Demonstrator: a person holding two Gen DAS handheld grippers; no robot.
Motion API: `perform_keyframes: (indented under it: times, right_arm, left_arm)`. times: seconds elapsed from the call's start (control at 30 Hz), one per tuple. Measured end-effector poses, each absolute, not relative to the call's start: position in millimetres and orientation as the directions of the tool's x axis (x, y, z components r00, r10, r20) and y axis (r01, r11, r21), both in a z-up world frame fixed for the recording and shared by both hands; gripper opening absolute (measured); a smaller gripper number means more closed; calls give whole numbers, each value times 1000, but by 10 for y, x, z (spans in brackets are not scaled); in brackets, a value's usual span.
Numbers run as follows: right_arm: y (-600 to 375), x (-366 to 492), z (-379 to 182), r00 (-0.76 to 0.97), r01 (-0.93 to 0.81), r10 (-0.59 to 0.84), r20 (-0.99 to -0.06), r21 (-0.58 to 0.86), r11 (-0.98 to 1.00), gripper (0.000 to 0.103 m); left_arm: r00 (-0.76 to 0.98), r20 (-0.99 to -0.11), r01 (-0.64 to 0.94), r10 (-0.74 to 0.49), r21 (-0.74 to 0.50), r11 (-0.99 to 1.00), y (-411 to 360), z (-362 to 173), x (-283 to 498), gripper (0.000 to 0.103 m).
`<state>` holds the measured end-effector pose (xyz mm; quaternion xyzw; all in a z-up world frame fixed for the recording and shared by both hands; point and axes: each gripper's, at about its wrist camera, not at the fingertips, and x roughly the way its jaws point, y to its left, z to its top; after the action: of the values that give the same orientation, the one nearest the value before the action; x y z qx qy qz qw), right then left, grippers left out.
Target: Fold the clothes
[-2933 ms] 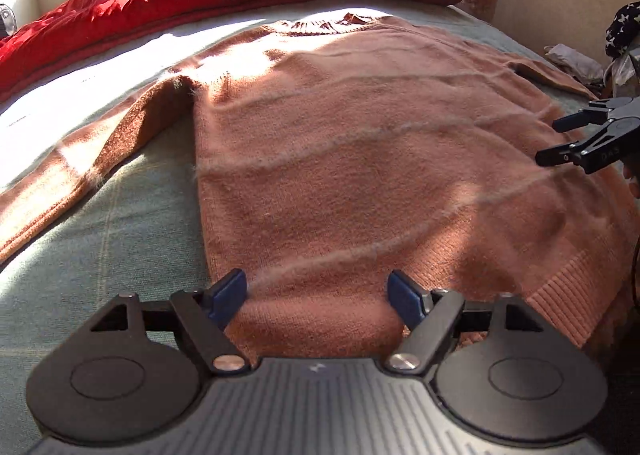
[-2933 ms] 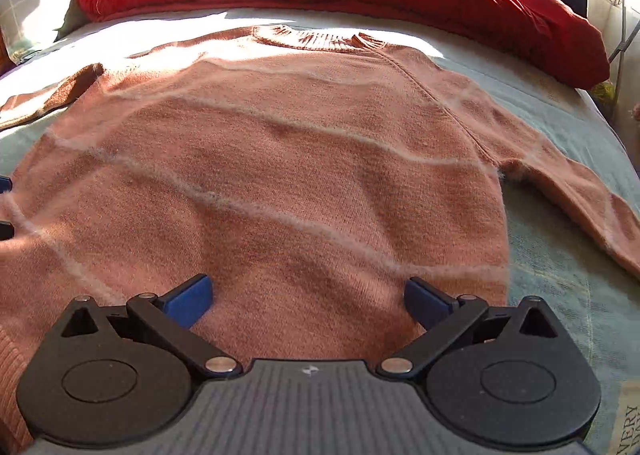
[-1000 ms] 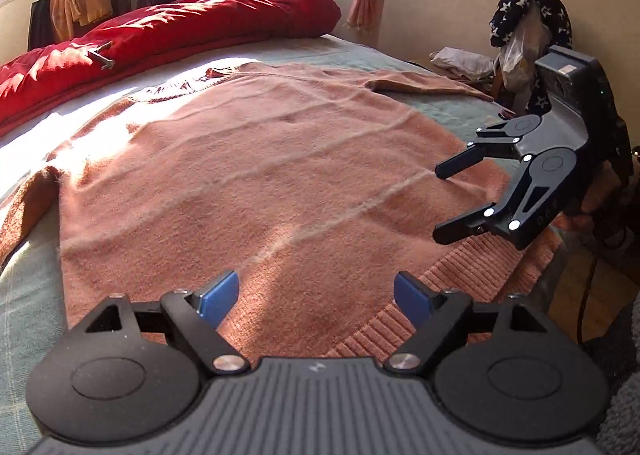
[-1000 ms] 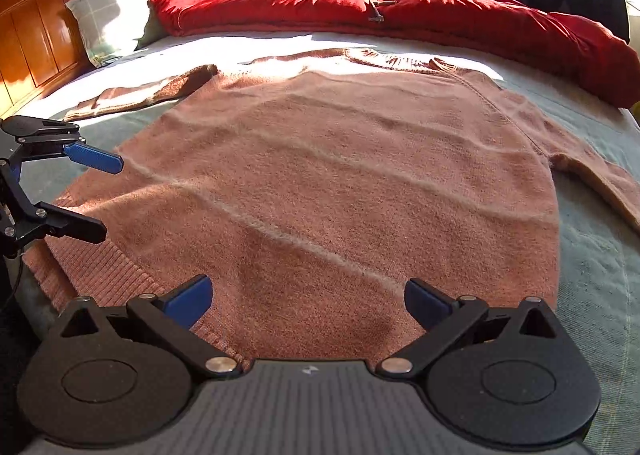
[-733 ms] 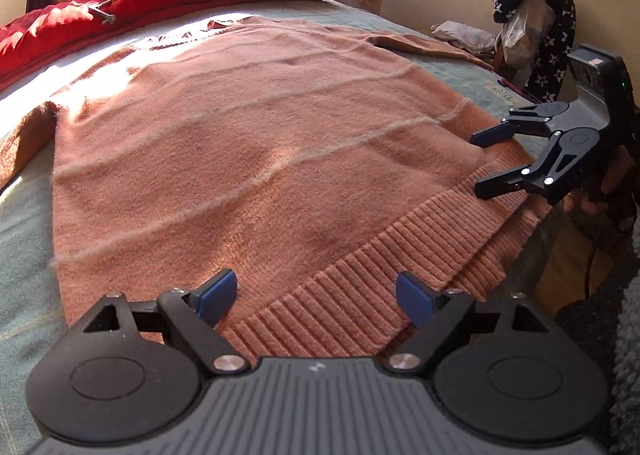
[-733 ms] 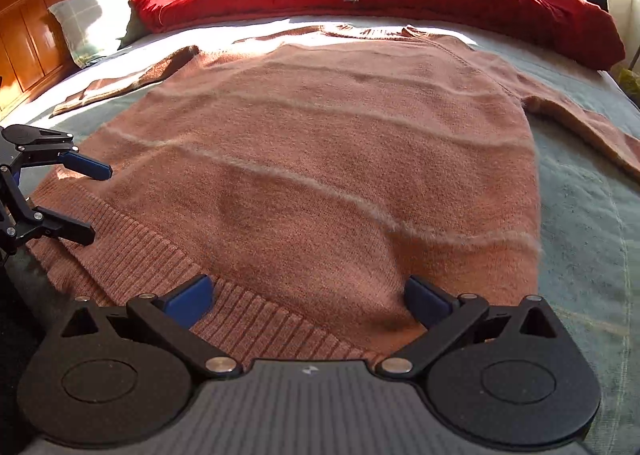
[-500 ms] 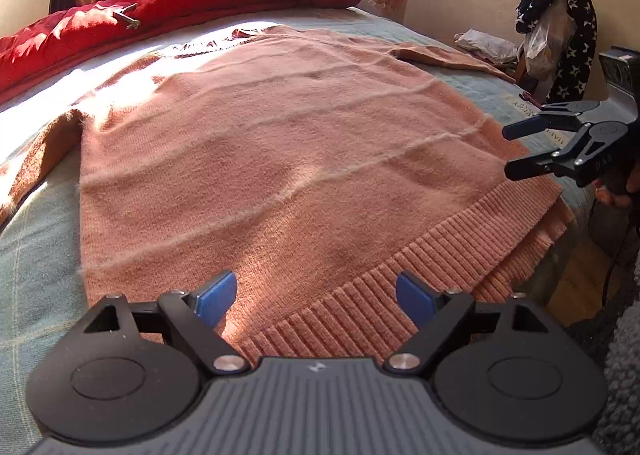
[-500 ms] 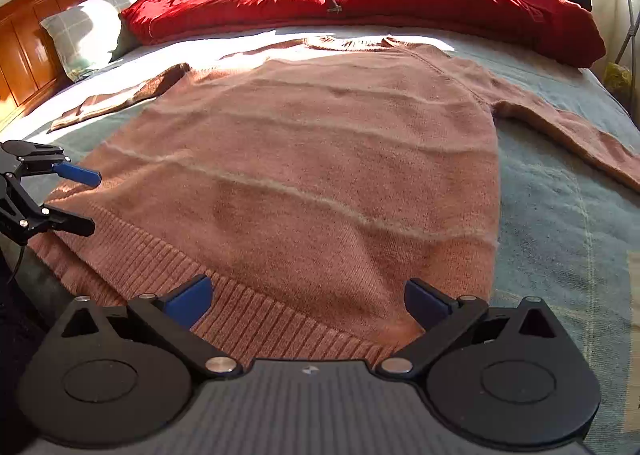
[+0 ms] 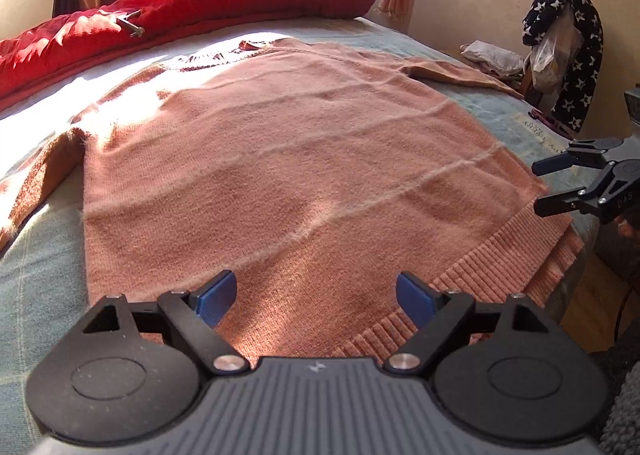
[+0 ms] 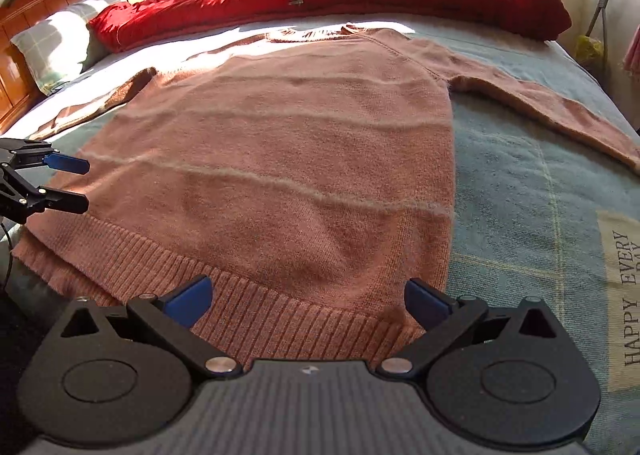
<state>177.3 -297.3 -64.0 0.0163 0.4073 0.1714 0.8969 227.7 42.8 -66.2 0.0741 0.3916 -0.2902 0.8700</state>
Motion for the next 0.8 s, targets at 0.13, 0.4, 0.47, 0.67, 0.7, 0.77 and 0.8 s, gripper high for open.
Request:
perform_keyframes:
  times: [0.13, 0.4, 0.47, 0.67, 0.7, 0.77, 0.8]
  right_arm:
    - [-2887, 1780, -727, 601, -246, 286, -746, 168, 955, 103]
    - [-2866, 1332, -764, 600, -133, 170, -782, 112, 985, 103]
    - [-2833, 1337, -706, 608, -91, 139, -782, 106, 990, 103]
    - [-2651, 1464, -739, 609, -92, 135, -781, 100, 991, 103]
    - [-2619, 1488, -749, 609, -95, 136, -781, 99, 991, 103]
    - [-2555, 1535, -769, 609, -101, 139, -781, 97, 990, 103]
    - [-2524, 1558, -778, 608, -104, 140, -781, 96, 990, 103]
  left_arm:
    - [511, -719, 601, -471, -92, 794, 376, -655, 2339, 87]
    - [438, -761, 623, -478, -127, 772, 607, -849, 2375, 87]
    - [457, -738, 632, -497, -123, 765, 608, -776, 2420, 87]
    - [464, -697, 655, -547, -146, 742, 609, -725, 2524, 87]
    - [458, -710, 642, -535, -153, 751, 644, -778, 2522, 87]
    - [444, -736, 616, -512, -165, 771, 715, -883, 2519, 87]
    - [440, -741, 606, -507, -172, 777, 764, -917, 2504, 87]
